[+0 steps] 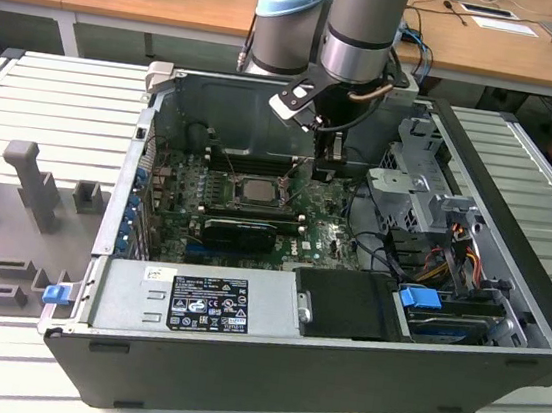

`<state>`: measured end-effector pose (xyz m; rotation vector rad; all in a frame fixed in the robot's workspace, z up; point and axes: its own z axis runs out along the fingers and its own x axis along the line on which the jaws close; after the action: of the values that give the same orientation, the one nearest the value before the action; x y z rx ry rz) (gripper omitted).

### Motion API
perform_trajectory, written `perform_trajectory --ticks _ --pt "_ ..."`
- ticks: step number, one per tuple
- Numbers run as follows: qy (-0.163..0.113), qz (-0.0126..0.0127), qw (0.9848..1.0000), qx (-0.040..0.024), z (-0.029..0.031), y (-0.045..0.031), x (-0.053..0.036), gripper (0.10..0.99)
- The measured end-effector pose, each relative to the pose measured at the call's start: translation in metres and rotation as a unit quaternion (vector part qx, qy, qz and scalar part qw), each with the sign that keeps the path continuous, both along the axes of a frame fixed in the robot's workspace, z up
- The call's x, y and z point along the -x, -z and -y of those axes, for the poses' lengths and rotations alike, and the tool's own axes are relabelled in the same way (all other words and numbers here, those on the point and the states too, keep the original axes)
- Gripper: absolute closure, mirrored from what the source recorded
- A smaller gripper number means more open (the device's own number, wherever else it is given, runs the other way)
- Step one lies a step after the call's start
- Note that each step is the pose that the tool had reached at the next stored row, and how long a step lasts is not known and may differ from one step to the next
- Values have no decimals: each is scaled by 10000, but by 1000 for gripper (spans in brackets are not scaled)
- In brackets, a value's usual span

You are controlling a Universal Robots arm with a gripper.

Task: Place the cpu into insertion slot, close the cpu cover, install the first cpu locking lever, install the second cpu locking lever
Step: 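Close the cpu cover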

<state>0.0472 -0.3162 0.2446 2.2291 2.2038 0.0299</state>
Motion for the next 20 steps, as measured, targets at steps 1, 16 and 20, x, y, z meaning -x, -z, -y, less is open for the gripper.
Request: perform_trajectory --ticks 1,16,20 --pt "0 0 10000 0 0 0 4 980" --pt "0 0 10000 0 0 0 81 980" --pt "0 0 10000 0 0 0 123 980"
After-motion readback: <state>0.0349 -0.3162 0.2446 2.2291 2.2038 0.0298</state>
